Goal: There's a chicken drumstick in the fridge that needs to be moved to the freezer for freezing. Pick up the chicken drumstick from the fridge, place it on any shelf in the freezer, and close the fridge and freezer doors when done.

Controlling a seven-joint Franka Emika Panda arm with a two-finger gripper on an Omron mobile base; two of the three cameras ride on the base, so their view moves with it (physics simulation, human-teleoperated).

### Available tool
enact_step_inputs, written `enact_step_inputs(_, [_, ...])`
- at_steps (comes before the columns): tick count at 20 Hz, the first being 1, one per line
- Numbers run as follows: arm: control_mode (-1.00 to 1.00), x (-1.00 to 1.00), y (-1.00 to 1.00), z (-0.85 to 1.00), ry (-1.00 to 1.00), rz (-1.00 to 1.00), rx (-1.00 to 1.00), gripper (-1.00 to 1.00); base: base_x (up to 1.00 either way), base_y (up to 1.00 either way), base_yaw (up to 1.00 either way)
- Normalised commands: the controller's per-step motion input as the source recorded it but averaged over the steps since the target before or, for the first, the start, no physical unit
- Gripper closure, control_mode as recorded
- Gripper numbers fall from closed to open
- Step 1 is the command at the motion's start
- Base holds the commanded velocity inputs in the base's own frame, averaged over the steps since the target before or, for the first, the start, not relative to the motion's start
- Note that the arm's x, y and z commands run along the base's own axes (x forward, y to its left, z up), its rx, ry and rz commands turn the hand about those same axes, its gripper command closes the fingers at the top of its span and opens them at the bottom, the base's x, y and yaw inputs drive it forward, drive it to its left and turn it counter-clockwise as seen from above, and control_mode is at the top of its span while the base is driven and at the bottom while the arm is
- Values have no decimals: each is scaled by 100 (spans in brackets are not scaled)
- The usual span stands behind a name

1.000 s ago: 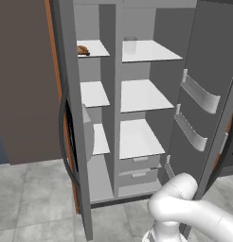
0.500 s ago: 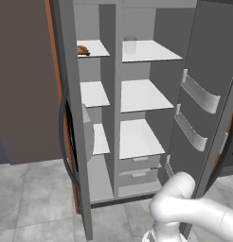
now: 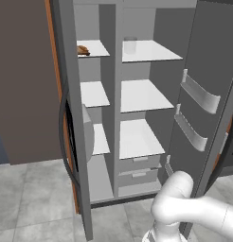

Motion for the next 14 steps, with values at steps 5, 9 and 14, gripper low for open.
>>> enact_step_inputs(5, [-100, 0, 26, -9, -2, 2, -7, -100, 0, 0, 0])
enact_step_inputs(9, [-100, 0, 66, -5, -9, 0, -12, -100, 0, 0, 0])
enact_step_inputs(14, [-100, 0, 76, 0, -9, 0, -6, -100, 0, 0, 0])
